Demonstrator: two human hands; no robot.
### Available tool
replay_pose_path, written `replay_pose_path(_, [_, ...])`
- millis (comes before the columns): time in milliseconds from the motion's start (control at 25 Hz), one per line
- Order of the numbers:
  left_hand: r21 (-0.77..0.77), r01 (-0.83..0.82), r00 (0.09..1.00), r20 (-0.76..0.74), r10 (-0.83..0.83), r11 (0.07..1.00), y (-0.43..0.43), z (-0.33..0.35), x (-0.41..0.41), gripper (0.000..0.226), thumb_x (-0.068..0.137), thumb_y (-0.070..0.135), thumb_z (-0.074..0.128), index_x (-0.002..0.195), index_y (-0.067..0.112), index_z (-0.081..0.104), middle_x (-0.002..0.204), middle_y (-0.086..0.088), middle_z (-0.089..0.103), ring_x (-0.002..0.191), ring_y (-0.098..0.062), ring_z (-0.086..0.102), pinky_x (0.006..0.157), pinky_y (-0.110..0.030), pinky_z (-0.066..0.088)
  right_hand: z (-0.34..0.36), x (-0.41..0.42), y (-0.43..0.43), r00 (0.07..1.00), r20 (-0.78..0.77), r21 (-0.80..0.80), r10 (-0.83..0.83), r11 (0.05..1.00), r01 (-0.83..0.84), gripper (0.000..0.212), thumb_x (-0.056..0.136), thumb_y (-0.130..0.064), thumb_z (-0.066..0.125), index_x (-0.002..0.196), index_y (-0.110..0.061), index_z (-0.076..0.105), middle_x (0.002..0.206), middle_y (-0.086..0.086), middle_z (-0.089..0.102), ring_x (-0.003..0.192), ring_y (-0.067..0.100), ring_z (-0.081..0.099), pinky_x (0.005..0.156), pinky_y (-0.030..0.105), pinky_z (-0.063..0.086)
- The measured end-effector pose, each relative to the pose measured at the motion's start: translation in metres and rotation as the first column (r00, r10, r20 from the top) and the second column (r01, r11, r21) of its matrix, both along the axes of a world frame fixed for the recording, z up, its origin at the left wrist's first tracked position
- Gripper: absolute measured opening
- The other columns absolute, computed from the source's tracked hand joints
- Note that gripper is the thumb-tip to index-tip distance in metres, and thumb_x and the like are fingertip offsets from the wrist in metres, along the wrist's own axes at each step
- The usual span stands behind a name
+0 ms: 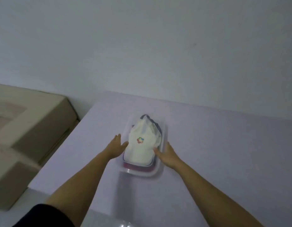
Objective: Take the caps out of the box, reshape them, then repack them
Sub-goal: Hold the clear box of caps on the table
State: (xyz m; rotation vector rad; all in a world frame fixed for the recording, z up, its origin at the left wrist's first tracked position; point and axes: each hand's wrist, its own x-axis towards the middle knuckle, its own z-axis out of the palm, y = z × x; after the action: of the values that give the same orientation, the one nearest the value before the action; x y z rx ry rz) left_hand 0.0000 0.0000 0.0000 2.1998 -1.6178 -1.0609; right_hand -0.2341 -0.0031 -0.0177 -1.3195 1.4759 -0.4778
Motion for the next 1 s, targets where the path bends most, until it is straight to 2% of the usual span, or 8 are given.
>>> replay_pose_path(80, [0.067,-0.102,0.992,-0.072,0.107,0.992,0.001,-0.013,0.004,0.074,0.097,0.043,0.039,0.149,0.004,0.003,0.158,-0.015,0.011,0.145,-0.03,0.017,0.117,-0.04,0.017,-0.021,0.011,0.002,0.997,0.037,0.11,-0.074,0.992,0.07,0.088,0.087,-0.05,0.056,0.147,-0.006,0.01,0.154,0.013,0.023,0.14,0.028,0.028,0.11,0.035,0.027])
replay_pose_path(160, [0.098,-0.134,0.979,-0.142,0.147,0.986,0.006,-0.022,0.002,0.075,0.095,0.043,0.044,0.15,0.008,0.007,0.156,-0.016,0.02,0.141,-0.034,0.025,0.114,-0.044,0.025,-0.039,0.017,0.007,0.994,0.067,0.108,-0.085,0.991,0.078,0.08,0.085,-0.044,0.062,0.145,-0.008,0.022,0.149,0.01,0.036,0.134,0.026,0.038,0.107,0.034,0.033])
replay_pose_path(240, [0.104,-0.146,0.968,-0.189,0.164,0.984,0.005,-0.028,0.001,0.073,0.094,0.041,0.047,0.149,0.009,0.01,0.154,-0.015,0.026,0.138,-0.035,0.031,0.111,-0.046,0.032,-0.044,0.017,0.01,0.989,0.078,0.1,-0.127,0.988,0.119,0.074,0.084,-0.04,0.065,0.141,-0.01,0.03,0.143,0.009,0.044,0.128,0.026,0.044,0.107,0.039,0.038])
replay_pose_path(400, [0.068,-0.115,0.963,-0.236,0.128,0.991,0.003,-0.027,-0.027,0.072,0.094,0.039,0.05,0.148,0.01,0.014,0.153,-0.015,0.028,0.137,-0.035,0.034,0.109,-0.048,0.035,-0.049,-0.023,0.01,0.973,0.107,0.104,-0.203,0.976,0.192,0.094,0.065,-0.056,0.07,0.141,-0.013,0.035,0.14,0.008,0.049,0.125,0.026,0.049,0.105,0.045,0.041])
replay_pose_path(600, [0.033,-0.077,0.94,-0.33,0.083,0.997,0.009,-0.026,-0.109,0.069,0.094,0.034,0.051,0.148,0.008,0.016,0.152,-0.015,0.031,0.136,-0.033,0.035,0.11,-0.044,0.033,-0.029,-0.1,0.026,0.954,0.051,0.057,-0.294,0.955,0.291,0.057,0.081,-0.03,0.071,0.13,-0.014,0.047,0.124,0.005,0.06,0.11,0.023,0.058,0.098,0.042,0.047])
replay_pose_path(800, [0.046,-0.047,0.928,-0.368,0.06,0.998,0.023,-0.029,-0.168,0.059,0.095,0.03,0.051,0.142,0.007,0.025,0.14,-0.016,0.045,0.124,-0.035,0.047,0.101,-0.042,0.042,-0.023,-0.156,0.045,0.94,0.029,0.076,-0.341,0.938,0.338,0.051,0.083,-0.025,0.069,0.128,-0.012,0.048,0.12,0.007,0.061,0.105,0.023,0.059,0.092,0.037,0.048])
replay_pose_path(1000, [0.031,-0.021,0.954,-0.299,0.029,0.999,0.031,-0.034,-0.184,0.064,0.094,0.037,0.049,0.144,0.006,0.023,0.147,-0.013,0.039,0.132,-0.032,0.041,0.105,-0.039,0.036,-0.035,-0.167,0.056,0.928,0.036,0.104,-0.371,0.925,0.366,0.054,0.087,-0.028,0.064,0.134,-0.014,0.042,0.131,0.007,0.055,0.113,0.023,0.054,0.101,0.039,0.043])
